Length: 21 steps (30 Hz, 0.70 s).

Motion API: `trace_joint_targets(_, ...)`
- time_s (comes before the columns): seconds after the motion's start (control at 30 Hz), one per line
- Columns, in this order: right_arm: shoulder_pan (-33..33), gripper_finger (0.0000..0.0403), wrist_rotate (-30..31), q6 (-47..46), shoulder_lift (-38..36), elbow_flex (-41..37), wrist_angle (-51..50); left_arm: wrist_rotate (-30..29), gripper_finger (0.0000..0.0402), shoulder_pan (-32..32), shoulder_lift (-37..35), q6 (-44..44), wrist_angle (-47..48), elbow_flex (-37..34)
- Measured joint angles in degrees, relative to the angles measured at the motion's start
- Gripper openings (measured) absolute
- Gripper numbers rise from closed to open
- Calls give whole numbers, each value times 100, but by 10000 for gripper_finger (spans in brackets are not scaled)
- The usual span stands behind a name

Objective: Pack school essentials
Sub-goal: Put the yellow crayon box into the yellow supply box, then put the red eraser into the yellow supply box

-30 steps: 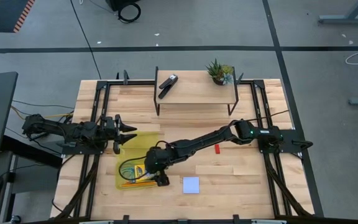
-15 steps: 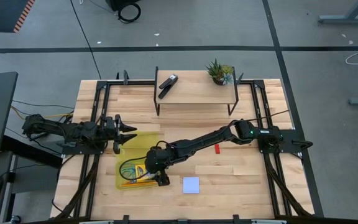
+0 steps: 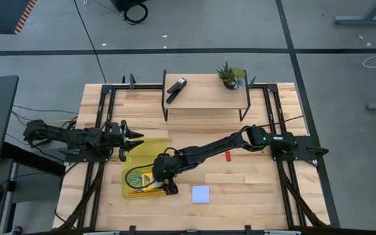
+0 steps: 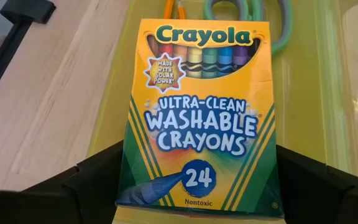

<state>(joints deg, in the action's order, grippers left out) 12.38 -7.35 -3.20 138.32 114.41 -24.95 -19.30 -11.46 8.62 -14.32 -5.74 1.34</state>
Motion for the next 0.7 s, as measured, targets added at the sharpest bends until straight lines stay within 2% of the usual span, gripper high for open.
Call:
trace_joint_targets(0.17,-12,363,0,-4,0,0,2,-1,150,-2,0,1,0,0)
trace_joint_targets(0.43,-13,397,96,-20,0,2,5,1,149,-2,0,1,0,0)
trace_joint_targets(0.7,-15,399,275,27,-18,4,-51,-1,151,0,0,1,0,2)
